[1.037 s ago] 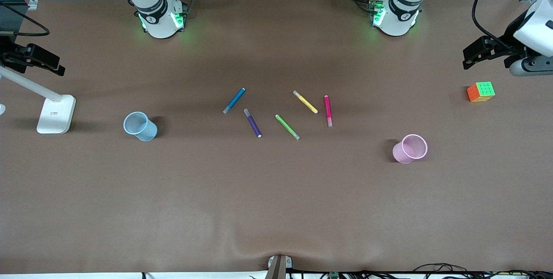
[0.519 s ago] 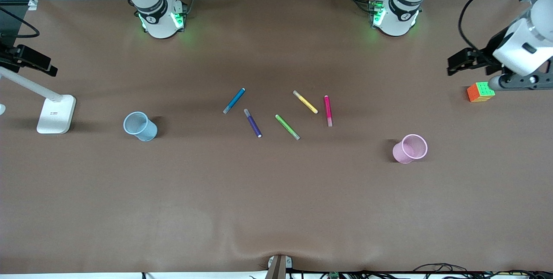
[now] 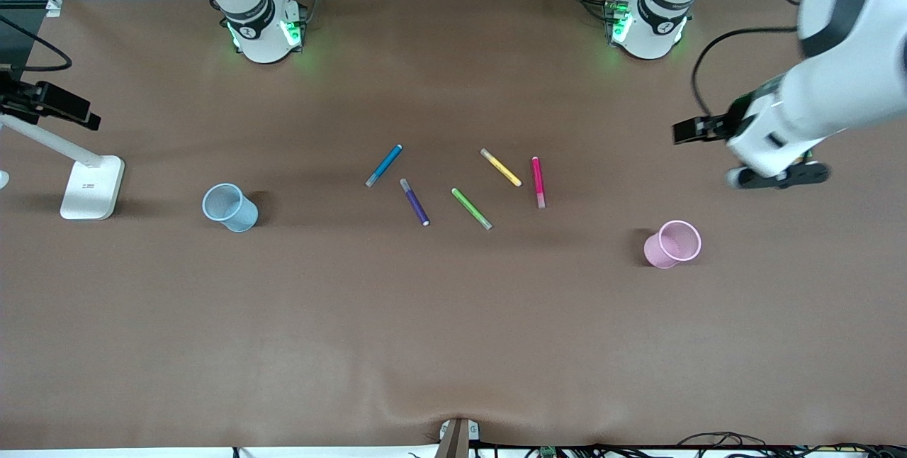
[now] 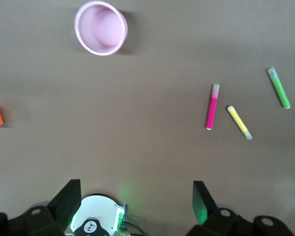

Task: Place pink and blue markers in matching cups
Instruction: 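Reach the left gripper down to the pink marker while the right gripper starts moving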

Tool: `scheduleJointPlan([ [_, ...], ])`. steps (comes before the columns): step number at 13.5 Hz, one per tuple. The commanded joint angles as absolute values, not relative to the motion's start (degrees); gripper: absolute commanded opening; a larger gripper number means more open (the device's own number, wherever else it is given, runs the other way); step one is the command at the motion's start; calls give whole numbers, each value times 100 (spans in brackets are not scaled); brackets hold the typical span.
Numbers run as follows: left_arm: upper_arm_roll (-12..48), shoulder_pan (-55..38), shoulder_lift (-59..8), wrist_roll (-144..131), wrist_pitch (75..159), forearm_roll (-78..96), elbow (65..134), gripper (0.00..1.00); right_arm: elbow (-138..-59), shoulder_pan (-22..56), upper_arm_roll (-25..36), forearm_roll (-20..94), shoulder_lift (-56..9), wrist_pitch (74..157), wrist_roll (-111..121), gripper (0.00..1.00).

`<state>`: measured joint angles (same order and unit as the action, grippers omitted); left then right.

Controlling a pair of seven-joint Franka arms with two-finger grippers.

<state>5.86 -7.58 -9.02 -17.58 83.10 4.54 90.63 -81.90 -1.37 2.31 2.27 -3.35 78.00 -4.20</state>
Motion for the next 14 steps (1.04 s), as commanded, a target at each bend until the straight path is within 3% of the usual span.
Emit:
scheduleJointPlan([
  [1, 571, -1036, -1168, -1898, 8533, 387, 9166, 100, -8156, -272, 176, 342, -456, 7874, -431, 100],
  [8, 571, -1879, -1388, -2810, 11070, 387, 10826, 100, -8095, -220, 176, 246, -870, 8103, -352, 100],
  [14, 571, -2733, -2372, -4445, 12250, -51, 10890, 100, -8095, -263, 176, 237, -1080, 8156, -352, 100],
])
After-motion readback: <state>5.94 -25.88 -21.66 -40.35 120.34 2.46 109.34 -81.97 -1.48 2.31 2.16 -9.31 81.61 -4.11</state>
